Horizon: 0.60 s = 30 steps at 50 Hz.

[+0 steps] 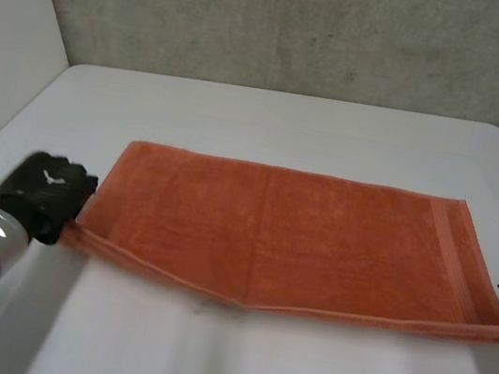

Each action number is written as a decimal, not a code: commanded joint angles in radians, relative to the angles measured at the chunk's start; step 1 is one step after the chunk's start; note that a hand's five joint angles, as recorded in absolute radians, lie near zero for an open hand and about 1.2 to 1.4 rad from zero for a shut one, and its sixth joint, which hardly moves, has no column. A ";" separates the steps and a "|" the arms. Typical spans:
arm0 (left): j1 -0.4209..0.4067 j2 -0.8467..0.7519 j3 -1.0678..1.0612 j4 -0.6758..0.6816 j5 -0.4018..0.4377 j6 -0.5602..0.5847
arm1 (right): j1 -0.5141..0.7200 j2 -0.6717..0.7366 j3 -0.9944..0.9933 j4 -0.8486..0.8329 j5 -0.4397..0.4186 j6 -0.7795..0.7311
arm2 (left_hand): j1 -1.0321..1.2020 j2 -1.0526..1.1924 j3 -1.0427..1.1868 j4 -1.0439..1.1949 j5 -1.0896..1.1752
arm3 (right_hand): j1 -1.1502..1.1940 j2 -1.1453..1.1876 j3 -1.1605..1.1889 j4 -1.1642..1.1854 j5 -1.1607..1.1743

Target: Fold the laundry

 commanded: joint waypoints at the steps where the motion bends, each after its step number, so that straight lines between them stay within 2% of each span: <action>1: -0.011 -0.286 0.195 0.050 -0.005 0.020 | 0.132 0.196 -0.144 -0.102 0.119 0.061 | 0.202 0.178 0.180 0.179 0.186 | 0.407 0.210 0.207 0.201 0.223; 2: -0.011 -0.286 0.195 0.050 -0.005 0.020 | 0.132 0.197 -0.144 -0.103 0.119 0.061 | 0.202 0.178 0.180 0.179 0.186 | 0.407 0.210 0.207 0.201 0.223; 4: -0.014 -0.312 0.255 0.079 -0.005 0.032 | 0.218 0.265 -0.289 -0.156 0.173 0.134 | 0.202 0.178 0.180 0.179 0.186 | 0.407 0.210 0.207 0.201 0.223; 5: -0.019 -0.333 0.319 0.117 -0.005 0.048 | 0.218 0.266 -0.290 -0.156 0.173 0.135 | 0.202 0.178 0.180 0.179 0.186 | 0.407 0.210 0.207 0.201 0.223; 6: -0.028 -0.347 0.398 0.164 -0.007 0.061 | 0.248 0.290 -0.379 -0.185 0.188 0.177 | 0.202 0.178 0.180 0.179 0.186 | 0.407 0.210 0.207 0.201 0.223; 7: -0.028 -0.347 0.399 0.165 -0.007 0.062 | 0.249 0.290 -0.380 -0.185 0.188 0.178 | 0.202 0.178 0.180 0.179 0.186 | 0.407 0.210 0.207 0.201 0.223; 9: -0.056 -0.370 0.584 0.269 -0.011 0.072 | 0.285 0.316 -0.594 -0.256 0.204 0.272 | 0.202 0.178 0.180 0.179 0.186 | 0.407 0.210 0.207 0.201 0.223; 10: -0.056 -0.370 0.585 0.269 -0.011 0.072 | 0.285 0.316 -0.595 -0.256 0.204 0.273 | 0.202 0.178 0.180 0.179 0.186 | 0.407 0.210 0.207 0.201 0.223; 12: -0.063 -0.367 0.768 0.387 -0.013 0.063 | 0.301 0.309 -0.792 -0.351 0.205 0.392 | 0.202 0.178 0.180 0.179 0.186 | 0.407 0.210 0.207 0.201 0.223; 13: -0.063 -0.367 0.769 0.387 -0.013 0.063 | 0.301 0.309 -0.793 -0.351 0.205 0.392 | 0.202 0.178 0.180 0.179 0.186 | 0.407 0.210 0.207 0.201 0.223; 14: -0.063 -0.360 0.839 0.456 -0.017 0.063 | 0.305 0.293 -0.875 -0.416 0.207 0.462 | 0.202 0.178 0.180 0.179 0.186 | 0.407 0.210 0.207 0.201 0.223; 15: -0.063 -0.360 0.839 0.456 -0.017 0.063 | 0.308 0.266 -0.923 -0.479 0.213 0.522 | 0.202 0.178 0.180 0.179 0.186 | 0.407 0.210 0.207 0.201 0.223; 17: -0.068 -0.320 0.910 0.588 -0.043 0.030 | 0.305 0.225 -0.932 -0.541 0.222 0.570 | 0.202 0.178 0.180 0.179 0.186 | 0.407 0.210 0.207 0.201 0.223; 20: -0.065 -0.274 0.912 0.651 -0.069 -0.035 | 0.299 0.151 -0.901 -0.622 0.230 0.630 | 0.202 0.178 0.180 0.179 0.186 | 0.407 0.210 0.207 0.201 0.223; 23: -0.056 -0.243 0.866 0.639 -0.076 -0.101 | 0.299 0.115 -0.809 -0.629 0.219 0.632 | 0.202 0.178 0.180 0.179 0.186 | 0.407 0.210 0.207 0.201 0.223; 28: -0.051 -0.234 0.778 0.627 -0.069 -0.135 | 0.298 0.109 -0.669 -0.629 0.207 0.627 | 0.202 0.178 0.180 0.179 0.186 | 0.407 0.210 0.207 0.201 0.223; 30: -0.048 -0.246 0.662 0.624 -0.066 -0.144 | 0.298 0.109 -0.626 -0.627 0.201 0.627 | 0.202 0.178 0.180 0.179 0.186 | 0.407 0.210 0.207 0.201 0.223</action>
